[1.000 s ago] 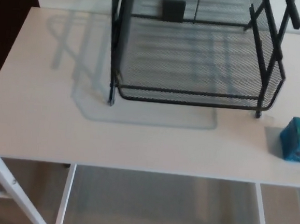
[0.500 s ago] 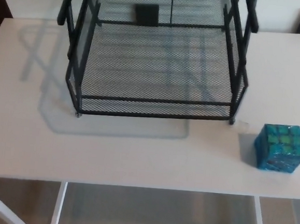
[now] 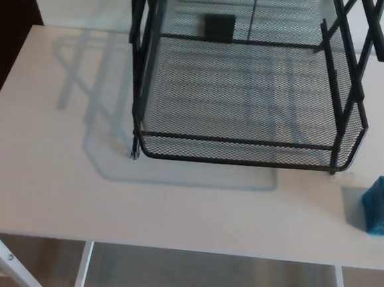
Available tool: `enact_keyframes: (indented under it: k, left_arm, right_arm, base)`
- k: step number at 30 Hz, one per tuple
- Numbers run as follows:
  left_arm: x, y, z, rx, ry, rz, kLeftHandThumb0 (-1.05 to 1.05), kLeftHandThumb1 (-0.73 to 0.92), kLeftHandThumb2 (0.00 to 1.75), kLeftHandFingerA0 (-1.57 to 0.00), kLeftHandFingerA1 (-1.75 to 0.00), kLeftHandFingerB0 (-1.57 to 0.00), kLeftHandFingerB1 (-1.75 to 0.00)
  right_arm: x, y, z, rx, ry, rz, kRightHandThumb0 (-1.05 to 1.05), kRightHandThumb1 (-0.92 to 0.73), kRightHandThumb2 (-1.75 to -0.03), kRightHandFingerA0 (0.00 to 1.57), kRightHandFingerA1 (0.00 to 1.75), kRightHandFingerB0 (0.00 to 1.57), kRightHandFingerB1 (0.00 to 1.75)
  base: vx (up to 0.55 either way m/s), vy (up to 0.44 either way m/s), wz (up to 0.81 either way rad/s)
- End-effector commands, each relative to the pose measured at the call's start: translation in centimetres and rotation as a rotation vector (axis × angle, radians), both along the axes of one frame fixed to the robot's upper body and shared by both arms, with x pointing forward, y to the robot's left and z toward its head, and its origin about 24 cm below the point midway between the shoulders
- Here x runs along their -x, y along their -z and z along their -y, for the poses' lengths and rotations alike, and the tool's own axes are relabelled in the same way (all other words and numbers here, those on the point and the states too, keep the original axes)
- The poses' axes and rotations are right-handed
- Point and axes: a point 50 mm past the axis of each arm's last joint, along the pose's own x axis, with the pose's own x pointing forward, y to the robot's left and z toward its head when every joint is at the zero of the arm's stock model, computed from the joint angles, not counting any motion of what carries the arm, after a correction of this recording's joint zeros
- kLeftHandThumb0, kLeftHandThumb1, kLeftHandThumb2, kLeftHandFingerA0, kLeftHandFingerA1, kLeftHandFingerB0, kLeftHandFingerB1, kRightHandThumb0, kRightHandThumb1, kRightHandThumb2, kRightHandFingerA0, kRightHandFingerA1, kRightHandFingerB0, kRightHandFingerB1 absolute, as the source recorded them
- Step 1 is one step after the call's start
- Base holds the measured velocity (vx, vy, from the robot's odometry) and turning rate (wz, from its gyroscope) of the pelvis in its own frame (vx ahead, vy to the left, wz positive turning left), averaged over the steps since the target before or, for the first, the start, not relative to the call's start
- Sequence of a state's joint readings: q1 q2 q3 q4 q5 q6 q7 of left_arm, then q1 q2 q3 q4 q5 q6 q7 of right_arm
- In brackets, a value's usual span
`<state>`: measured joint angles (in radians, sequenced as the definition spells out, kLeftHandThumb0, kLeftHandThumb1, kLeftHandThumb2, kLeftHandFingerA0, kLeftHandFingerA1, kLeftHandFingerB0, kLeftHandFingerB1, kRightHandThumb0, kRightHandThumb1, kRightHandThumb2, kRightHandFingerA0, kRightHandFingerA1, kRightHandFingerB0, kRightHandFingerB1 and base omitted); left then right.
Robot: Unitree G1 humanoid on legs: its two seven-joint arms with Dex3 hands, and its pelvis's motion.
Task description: The robot walks towards a desk on which a file tray is kept in the middle and a cube is kept to its right. The robot lifts the cube using its right hand and places it on the file tray.
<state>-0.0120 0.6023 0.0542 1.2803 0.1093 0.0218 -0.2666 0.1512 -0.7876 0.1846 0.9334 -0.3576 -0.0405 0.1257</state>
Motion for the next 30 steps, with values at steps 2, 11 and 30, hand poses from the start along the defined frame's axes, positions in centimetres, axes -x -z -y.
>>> enact_keyframes:
  k: [2,11,30]
  left_arm:
    - [0.0,-0.3,-0.3,-0.008,-0.026,0.011,-0.83,0.84,0.78,-0.02,-0.86,-0.09,-0.69]
    - [0.0,-0.2,-0.2,-0.011,-0.009,0.033,-0.49,0.68,1.25,-0.08,-0.63,0.00,-0.55]
    - [-1.6,-1.4,-1.0,-0.009,-0.206,0.263,-1.05,0.65,1.32,-0.46,-0.99,-0.03,-0.74]
  right_arm:
    - [0.0,-0.4,0.5,0.020,0.006,-0.010,-0.74,-0.44,-0.80,0.27,0.52,0.10,0.38]
    - [-0.3,-0.7,0.6,0.025,0.000,-0.008,-0.74,-0.44,-0.80,0.27,0.52,0.10,0.38]
    - [-8.3,-17.2,5.6,-0.399,0.458,1.173,-0.93,-0.45,-0.88,0.00,0.39,0.00,0.22]
  base:
    - [0.00,0.000,0.00]
    - [0.00,0.000,0.00]
    - [0.00,0.000,0.00]
